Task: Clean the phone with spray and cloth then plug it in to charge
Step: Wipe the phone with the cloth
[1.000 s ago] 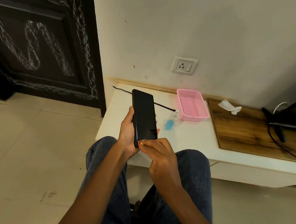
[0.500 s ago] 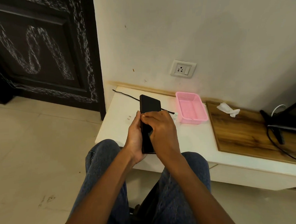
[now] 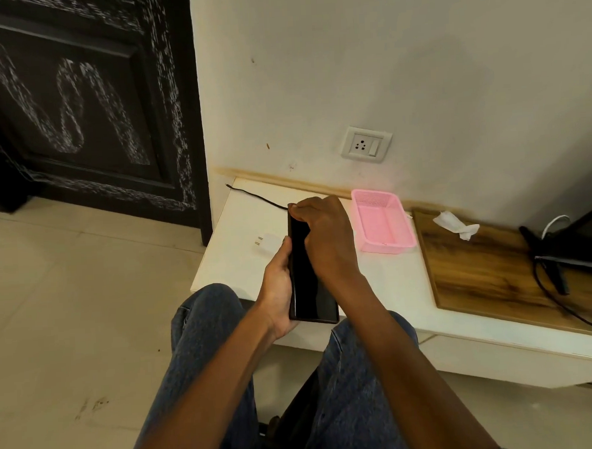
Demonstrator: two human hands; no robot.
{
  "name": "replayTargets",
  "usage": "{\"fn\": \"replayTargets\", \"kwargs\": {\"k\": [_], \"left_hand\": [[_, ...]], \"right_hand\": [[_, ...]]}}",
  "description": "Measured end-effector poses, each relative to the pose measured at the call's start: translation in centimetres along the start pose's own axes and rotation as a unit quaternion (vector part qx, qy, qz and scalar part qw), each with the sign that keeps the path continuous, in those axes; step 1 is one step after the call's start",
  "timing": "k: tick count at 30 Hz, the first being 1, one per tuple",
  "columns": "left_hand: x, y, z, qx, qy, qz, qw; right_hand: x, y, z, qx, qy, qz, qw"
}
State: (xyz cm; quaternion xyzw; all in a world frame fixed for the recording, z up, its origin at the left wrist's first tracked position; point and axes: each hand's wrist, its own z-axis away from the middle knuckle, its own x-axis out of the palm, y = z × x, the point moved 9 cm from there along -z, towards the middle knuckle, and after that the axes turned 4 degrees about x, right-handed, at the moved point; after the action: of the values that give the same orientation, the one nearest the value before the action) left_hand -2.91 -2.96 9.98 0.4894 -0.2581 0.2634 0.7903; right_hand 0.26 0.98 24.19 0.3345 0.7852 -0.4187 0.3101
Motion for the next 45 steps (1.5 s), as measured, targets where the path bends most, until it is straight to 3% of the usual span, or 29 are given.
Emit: {"fn": "replayTargets", "kwargs": {"k": [3,5,7,10,14,16,18,21,23,26,29,31,34,41,45], "left_hand": [[-0.1,-0.5,0.0,0.000,-0.009,-0.003,1.000],[0.0,-0.6,0.0,0.000,-0.020,-0.004,1.000],[0.1,-0.4,0.1,-0.003,-0.024,0.007,1.000],[0.1,-0.2,0.1,-0.008,-0.026,0.031,0.999],[0.0,-0.3,0.0,-0.014,-0.018,0.046,0.999],[-0.1,-0.4,0.0,-0.016,-0.016,0.045,0.999],[-0.1,-0.5,0.1,-0.015,-0.013,0.041,0.999],[-0.3,-0.5,0.0,-0.011,-0.009,0.034,0.999],[-0.5,-0.4,-0.1,-0.011,-0.006,0.034,0.999],[-0.7,-0.5,-0.3,-0.010,0.001,0.031,0.999],[-0.7,-0.6,-0.2,-0.011,0.006,0.028,1.000],[-0.6,-0.6,-0.1,-0.014,0.004,0.032,0.999],[-0.5,-0.6,-0.1,-0.018,0.002,0.040,0.999],[-0.3,-0.4,0.0,-0.025,-0.009,0.053,0.998],[0.2,-0.1,0.3,-0.036,-0.032,0.095,0.994]], "right_hand": [[0.4,0.9,0.4,0.037,-0.021,-0.022,0.999],[-0.9,2.1,0.5,0.093,0.005,-0.098,0.991],[-2.6,3.9,0.9,0.183,0.050,-0.209,0.959],[-2.9,6.3,2.0,0.312,0.052,-0.407,0.857],[-1.6,6.9,3.8,0.399,0.016,-0.627,0.668],[-1.0,6.7,4.5,0.425,0.010,-0.682,0.595],[-0.7,6.5,5.0,0.446,0.002,-0.691,0.569],[-0.5,6.7,5.5,0.467,-0.008,-0.676,0.571],[-0.4,6.5,5.8,0.479,-0.011,-0.683,0.551],[-0.6,6.3,5.9,0.479,-0.024,-0.661,0.577],[-0.9,5.9,5.1,0.433,-0.061,-0.583,0.685],[-1.2,6.6,5.1,0.438,-0.041,-0.493,0.751],[-2.4,6.8,4.7,0.418,0.016,-0.411,0.810],[-2.4,6.2,4.2,0.379,-0.008,-0.387,0.841],[-2.7,6.6,4.2,0.376,-0.014,-0.404,0.834]]}}
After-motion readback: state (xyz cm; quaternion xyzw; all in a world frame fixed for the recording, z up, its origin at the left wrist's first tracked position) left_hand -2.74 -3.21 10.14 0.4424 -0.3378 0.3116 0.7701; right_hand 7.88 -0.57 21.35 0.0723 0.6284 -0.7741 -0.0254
